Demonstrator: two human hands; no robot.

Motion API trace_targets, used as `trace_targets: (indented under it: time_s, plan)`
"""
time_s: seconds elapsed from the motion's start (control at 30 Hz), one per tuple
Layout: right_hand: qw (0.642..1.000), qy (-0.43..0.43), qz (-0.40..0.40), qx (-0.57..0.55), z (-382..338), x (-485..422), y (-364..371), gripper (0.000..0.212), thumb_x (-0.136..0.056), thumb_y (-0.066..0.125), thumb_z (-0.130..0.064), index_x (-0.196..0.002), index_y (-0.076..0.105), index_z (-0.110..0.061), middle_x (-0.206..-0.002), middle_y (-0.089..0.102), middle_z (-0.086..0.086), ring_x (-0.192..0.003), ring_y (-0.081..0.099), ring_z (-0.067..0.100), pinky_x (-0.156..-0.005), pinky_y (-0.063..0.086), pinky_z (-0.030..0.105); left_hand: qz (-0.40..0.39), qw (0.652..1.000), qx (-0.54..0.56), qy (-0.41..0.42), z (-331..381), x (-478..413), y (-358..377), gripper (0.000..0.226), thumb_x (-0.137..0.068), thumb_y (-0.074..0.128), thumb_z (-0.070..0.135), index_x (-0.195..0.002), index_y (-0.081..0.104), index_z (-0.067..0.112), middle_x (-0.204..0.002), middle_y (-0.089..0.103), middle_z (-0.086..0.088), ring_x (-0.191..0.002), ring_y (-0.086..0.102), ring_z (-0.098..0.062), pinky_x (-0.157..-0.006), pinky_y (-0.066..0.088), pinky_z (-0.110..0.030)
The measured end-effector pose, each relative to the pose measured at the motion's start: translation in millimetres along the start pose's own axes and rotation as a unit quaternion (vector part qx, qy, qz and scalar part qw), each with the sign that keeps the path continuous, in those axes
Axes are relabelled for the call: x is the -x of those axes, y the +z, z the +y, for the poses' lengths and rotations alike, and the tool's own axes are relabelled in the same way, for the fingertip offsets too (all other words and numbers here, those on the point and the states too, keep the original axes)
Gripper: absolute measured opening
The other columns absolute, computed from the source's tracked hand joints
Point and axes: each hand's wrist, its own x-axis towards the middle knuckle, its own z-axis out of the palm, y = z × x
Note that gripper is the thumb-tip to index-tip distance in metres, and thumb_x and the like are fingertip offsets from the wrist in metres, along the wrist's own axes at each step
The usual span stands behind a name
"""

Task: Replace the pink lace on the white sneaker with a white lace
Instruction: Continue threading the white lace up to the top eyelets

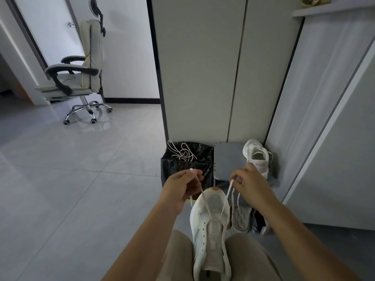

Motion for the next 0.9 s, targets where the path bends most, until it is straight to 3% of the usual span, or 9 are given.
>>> trace_targets:
  time_s: [0.07,0.13,0.27,0.33,0.4,0.6,0.7,0.9]
  plan:
    - [0.997,0.040,0.012,-0.059,-0.6,-8.3,-1.0,0.003,-0.089,0.058,-0.021,-0.091,0.059,-0.019,-0.081,0.051,-0.007,-0.070,0.050,0.010,-0.058,0.036,0.022,-0.010,1.000,-0.005,0.011,9.0,-5.4,1.0,0.019,-0.094,0.050,0.009,-0.085,0.067,0.004,-0.074,0.065,-0.008,-0.058,0.061,-0.010,-0.055,0.053,-0.021]
    - [0.978,0.082,-0.001,-0.193,-3.4,-15.6,0.9,0.004,-0.089,0.056,-0.015,-0.088,0.059,-0.017,-0.069,0.060,-0.004,-0.060,0.054,0.009,-0.056,0.042,0.024,-0.018,1.000,-0.009,0.021,17.2,-10.3,2.3,0.019,-0.094,0.050,0.009,-0.085,0.067,0.004,-0.071,0.066,-0.008,-0.056,0.060,-0.010,-0.054,0.053,-0.020]
    - [0.868,0.161,-0.011,-0.469,-9.4,-23.5,5.8,0.014,-0.091,0.052,0.000,-0.085,0.061,-0.009,-0.071,0.066,0.011,-0.051,0.062,0.012,-0.048,0.051,0.021,-0.031,0.999,-0.017,0.029,26.0,-19.4,3.9,0.018,-0.094,0.050,0.009,-0.086,0.066,0.003,-0.071,0.067,-0.006,-0.055,0.060,-0.008,-0.054,0.053,-0.019]
    - [0.824,0.183,0.005,-0.536,-11.3,-27.7,8.2,0.013,-0.090,0.052,0.001,-0.086,0.061,-0.008,-0.074,0.068,0.011,-0.057,0.066,0.011,-0.053,0.055,0.022,-0.030,0.999,-0.017,0.034,27.3,-22.6,1.7,0.018,-0.094,0.050,0.008,-0.087,0.066,0.003,-0.070,0.067,-0.006,-0.055,0.059,-0.008,-0.054,0.053,-0.019]
    - [0.801,0.189,0.014,-0.567,-12.9,-32.1,11.3,0.013,-0.090,0.051,0.002,-0.087,0.060,-0.006,-0.076,0.067,0.009,-0.059,0.067,0.009,-0.055,0.056,0.020,-0.027,0.999,-0.008,0.038,27.7,-24.6,-2.4,0.018,-0.093,0.050,0.008,-0.087,0.066,0.002,-0.069,0.068,-0.005,-0.055,0.059,-0.009,-0.055,0.053,-0.019]
    - [0.767,0.177,0.007,-0.616,-22.6,-43.9,17.5,0.016,-0.092,0.046,0.004,-0.090,0.061,-0.002,-0.081,0.065,0.013,-0.068,0.067,0.017,-0.064,0.059,0.027,-0.012,0.999,0.010,0.050,28.6,-28.2,-18.7,0.019,-0.093,0.049,0.007,-0.085,0.066,0.003,-0.067,0.068,-0.005,-0.053,0.058,-0.008,-0.053,0.053,-0.019]
    - [0.742,0.178,-0.006,-0.646,-29.8,-47.8,20.5,0.014,-0.093,0.046,0.002,-0.092,0.060,-0.001,-0.079,0.058,0.013,-0.071,0.061,0.018,-0.059,0.058,0.025,-0.006,0.999,0.004,0.054,29.4,-30.2,-26.7,0.020,-0.093,0.050,0.009,-0.084,0.067,0.005,-0.067,0.068,-0.004,-0.052,0.058,-0.008,-0.052,0.052,-0.018]
    - [0.797,0.165,0.020,-0.580,-39.0,-54.7,27.6,0.021,-0.093,0.044,0.004,-0.108,0.058,-0.001,-0.083,0.056,0.009,-0.068,0.058,0.011,-0.052,0.052,0.016,0.013,0.998,-0.034,0.049,24.6,-30.6,-36.3,0.018,-0.092,0.053,0.012,-0.084,0.069,0.008,-0.069,0.068,-0.002,-0.055,0.055,-0.008,-0.052,0.045,-0.018]
